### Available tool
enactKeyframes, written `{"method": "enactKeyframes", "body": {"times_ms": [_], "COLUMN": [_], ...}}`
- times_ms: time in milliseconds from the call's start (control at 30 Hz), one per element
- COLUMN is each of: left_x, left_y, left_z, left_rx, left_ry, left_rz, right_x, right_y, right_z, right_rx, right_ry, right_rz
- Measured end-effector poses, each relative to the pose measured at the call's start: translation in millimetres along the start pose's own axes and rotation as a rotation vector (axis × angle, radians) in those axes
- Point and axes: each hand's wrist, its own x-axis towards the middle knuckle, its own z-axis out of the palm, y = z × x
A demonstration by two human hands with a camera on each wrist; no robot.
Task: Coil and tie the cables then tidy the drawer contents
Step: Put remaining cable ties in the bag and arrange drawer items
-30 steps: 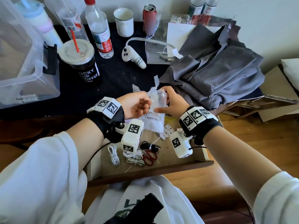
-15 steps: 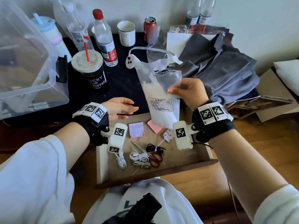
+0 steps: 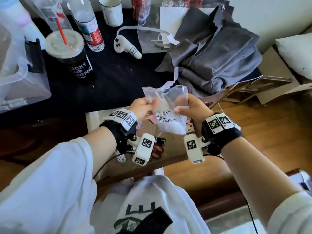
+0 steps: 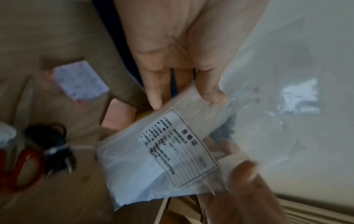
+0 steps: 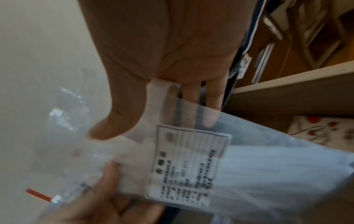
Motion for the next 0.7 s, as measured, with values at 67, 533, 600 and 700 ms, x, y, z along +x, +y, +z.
{"method": "enactKeyframes", "body": {"times_ms": [67, 533, 600, 700], "left_x": [2.9, 40.3, 43.2, 50.5], "left_y": [-10.7, -100.1, -110.2, -124.8], "left_z": [15.4, 19.6, 25.8, 32.6], "left_rx": [-0.038, 0.152, 0.216, 0.272], "left_ry": [-0.023, -0.083, -0.109, -0.072], "left_rz": [-0.02, -0.355, -0.394, -0.421], "right_x": [-12.0, -2.6, 0.2, 9.3], "right_y": [14.6, 104.5, 109.5, 117.9], "right_z": [1.7, -45.0, -40.2, -30.2], "right_rx": [-0.04, 0.141, 0.142, -0.014], "right_ry": [0.005, 0.441, 0.418, 0.294], "right_rz": [0.065, 0.195, 0.219, 0.329]}}
